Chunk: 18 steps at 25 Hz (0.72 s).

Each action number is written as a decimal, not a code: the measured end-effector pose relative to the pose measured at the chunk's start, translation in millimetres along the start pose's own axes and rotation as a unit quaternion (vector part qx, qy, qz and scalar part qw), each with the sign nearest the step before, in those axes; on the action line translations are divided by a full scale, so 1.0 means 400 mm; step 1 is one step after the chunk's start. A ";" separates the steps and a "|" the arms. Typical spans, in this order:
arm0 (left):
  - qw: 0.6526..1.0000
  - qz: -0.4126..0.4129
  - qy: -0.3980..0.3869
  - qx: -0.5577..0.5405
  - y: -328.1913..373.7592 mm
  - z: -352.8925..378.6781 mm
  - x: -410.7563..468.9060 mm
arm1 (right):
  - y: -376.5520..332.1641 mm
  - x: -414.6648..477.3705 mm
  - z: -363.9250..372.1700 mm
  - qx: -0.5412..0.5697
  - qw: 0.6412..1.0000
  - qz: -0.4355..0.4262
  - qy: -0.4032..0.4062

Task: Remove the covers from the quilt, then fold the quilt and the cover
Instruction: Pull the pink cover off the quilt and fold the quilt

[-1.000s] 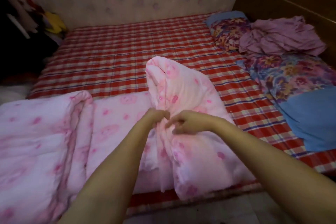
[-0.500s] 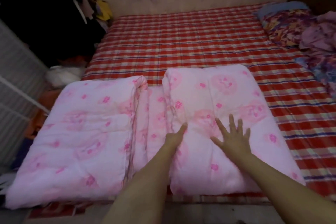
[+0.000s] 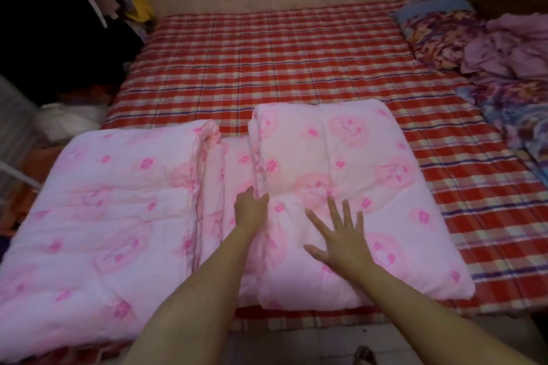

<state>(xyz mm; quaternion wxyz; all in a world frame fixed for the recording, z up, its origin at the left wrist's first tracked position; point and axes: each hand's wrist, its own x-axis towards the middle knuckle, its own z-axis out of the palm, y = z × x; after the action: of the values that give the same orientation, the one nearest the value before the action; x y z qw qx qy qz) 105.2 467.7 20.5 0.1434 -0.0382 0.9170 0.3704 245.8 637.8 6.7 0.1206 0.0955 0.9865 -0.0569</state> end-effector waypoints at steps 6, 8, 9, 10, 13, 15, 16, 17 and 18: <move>0.944 -0.093 0.100 0.299 -0.142 -0.194 -0.001 | -0.066 0.063 0.018 -0.007 0.996 -0.086 0.022; 0.939 -0.152 0.089 0.296 -0.211 -0.213 -0.030 | -0.091 0.068 0.018 -0.024 0.997 -0.071 0.003; 0.953 -0.144 0.088 0.250 -0.234 -0.225 -0.033 | -0.097 0.069 0.019 -0.027 0.998 -0.054 -0.011; 0.971 -0.115 0.095 0.187 -0.243 -0.237 -0.032 | -0.101 0.071 0.024 -0.028 0.999 -0.037 -0.024; 0.985 -0.029 0.145 0.089 -0.192 -0.244 -0.036 | -0.116 0.077 0.032 -0.020 0.998 -0.027 -0.048; 0.985 -0.011 0.166 0.052 -0.155 -0.212 -0.048 | -0.121 0.085 0.045 -0.005 0.998 -0.035 -0.048; 0.986 -0.013 0.159 0.045 -0.155 -0.184 -0.048 | -0.119 0.089 0.047 0.000 0.998 -0.034 -0.058; 0.990 -0.030 0.133 0.043 -0.160 -0.155 -0.045 | -0.114 0.093 0.050 -0.003 0.998 -0.039 -0.048; 0.993 -0.058 0.097 0.045 -0.166 -0.136 -0.039 | -0.108 0.096 0.045 -0.005 0.998 -0.044 -0.046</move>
<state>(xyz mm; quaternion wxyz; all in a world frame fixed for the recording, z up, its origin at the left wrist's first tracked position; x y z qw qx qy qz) 118.8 381.6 18.0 0.0762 -0.1202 0.9386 0.3141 204.6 600.1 -16.3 0.1635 0.0486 0.9834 -0.0620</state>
